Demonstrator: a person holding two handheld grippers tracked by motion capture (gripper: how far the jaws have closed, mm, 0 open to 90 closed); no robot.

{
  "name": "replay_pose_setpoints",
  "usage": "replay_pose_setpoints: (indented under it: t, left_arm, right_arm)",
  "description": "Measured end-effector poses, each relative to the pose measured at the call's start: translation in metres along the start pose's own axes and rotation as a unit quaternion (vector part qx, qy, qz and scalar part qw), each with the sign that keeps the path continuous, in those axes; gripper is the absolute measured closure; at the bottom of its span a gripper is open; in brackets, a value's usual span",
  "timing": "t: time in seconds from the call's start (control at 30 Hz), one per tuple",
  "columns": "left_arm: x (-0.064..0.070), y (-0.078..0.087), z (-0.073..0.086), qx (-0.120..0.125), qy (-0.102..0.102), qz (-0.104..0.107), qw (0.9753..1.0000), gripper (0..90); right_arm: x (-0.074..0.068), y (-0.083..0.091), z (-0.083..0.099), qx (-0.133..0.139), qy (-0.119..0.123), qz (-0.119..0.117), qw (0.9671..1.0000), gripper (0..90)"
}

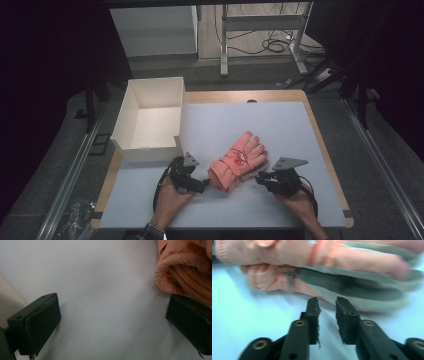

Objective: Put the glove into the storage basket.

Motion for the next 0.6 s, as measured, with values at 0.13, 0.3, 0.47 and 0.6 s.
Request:
replay_pose_setpoints:
  t: [0.13,0.3,0.47,0.6]
  left_arm:
    - [0.000,0.000,0.000,0.000,0.000,0.000,1.0000,0.0]
    - [0.000,0.000,0.000,-0.001,-0.002,0.000,1.0000,0.0]
    - [0.000,0.000,0.000,0.001,0.002,0.001,1.0000,0.0]
    - [0.000,0.000,0.000,0.002,0.004,0.002,1.0000,0.0]
  right_arm:
    - [0.018,0.011,0.004,0.004,-0.015,0.033,0.9994,56.3]
    - [0.039,0.021,0.009,0.014,-0.037,0.062,0.9973,46.2]
    - [0.059,0.030,0.012,0.018,-0.049,0.099,0.9938,35.4]
    - [0.074,0.037,0.015,0.016,-0.057,0.129,0.9899,28.6]
Point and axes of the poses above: each handheld gripper's, and its own axes: y roughly backward along the jaws, z roughly out of its underside, x roughly to its right, the point moved 5 cm from there along -y, roughly forward along the jaws, and after that the axes turned 11 degrees about -y, right-handed, at the moved point
